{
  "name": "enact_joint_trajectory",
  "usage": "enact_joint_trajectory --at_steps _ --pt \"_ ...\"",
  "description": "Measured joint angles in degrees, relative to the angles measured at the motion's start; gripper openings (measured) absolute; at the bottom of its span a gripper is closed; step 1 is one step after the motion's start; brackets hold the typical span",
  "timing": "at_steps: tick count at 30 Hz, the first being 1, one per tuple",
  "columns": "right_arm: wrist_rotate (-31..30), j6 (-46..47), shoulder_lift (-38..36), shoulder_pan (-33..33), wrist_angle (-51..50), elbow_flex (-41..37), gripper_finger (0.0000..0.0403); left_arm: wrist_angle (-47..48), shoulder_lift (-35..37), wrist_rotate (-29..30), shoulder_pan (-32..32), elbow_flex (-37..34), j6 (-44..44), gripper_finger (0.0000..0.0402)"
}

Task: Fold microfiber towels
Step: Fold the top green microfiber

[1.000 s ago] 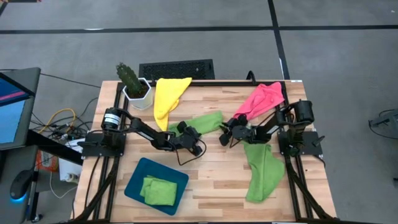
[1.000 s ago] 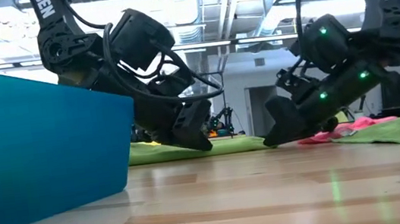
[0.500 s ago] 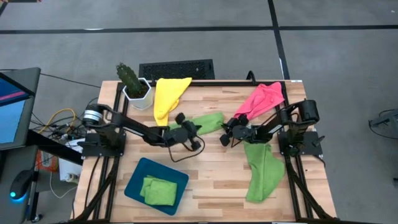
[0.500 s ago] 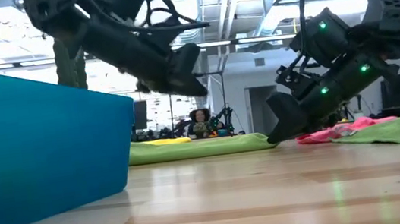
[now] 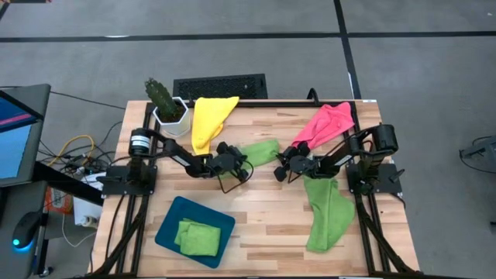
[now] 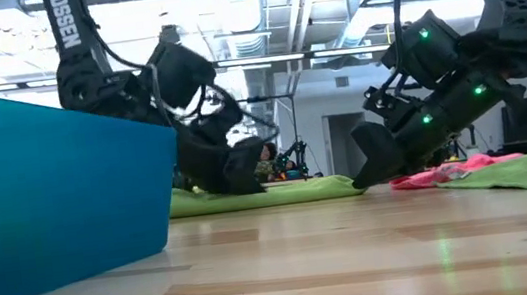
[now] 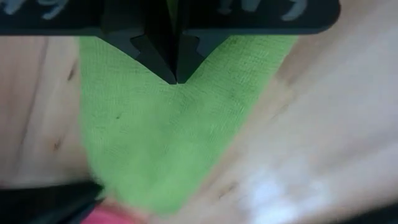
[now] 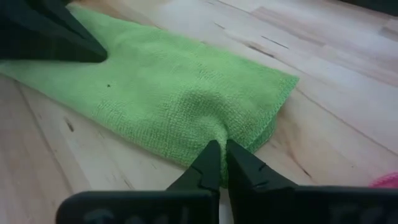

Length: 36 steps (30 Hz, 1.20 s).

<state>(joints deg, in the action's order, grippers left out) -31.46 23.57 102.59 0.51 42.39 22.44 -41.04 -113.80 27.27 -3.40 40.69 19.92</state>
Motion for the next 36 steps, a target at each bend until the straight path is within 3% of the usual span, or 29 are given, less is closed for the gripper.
enact_joint_trajectory --at_steps 11,18,23,28,33,36 --pt "0.56 -9.18 -4.42 0.02 0.93 4.47 0.0029 -1.42 -1.53 0.37 -0.07 0.07 1.32 0.0" --pt "10.29 -15.76 -3.25 0.02 -2.15 12.96 0.0028 -3.28 -1.58 -0.32 0.2 0.02 0.81 0.0" --pt "11.84 -18.43 -1.12 -0.85 -7.03 18.21 0.0029 -0.23 2.24 -3.96 0.23 0.02 -0.41 0.0" --pt "11.8 -19.61 -1.09 -1.27 -8.53 19.44 0.0034 12.65 11.81 -6.34 0.96 0.0 -1.96 0.0" --pt "12.08 -19.66 -1.07 -1.29 -7.99 19.5 0.0029 31.69 24.39 -3.27 2.8 0.02 -3.06 0.0" --pt "13.53 -20.5 -1.07 -1.27 -6.41 19.5 0.0029 37.02 28.14 -1.16 3.86 -2.34 -0.93 0.0"
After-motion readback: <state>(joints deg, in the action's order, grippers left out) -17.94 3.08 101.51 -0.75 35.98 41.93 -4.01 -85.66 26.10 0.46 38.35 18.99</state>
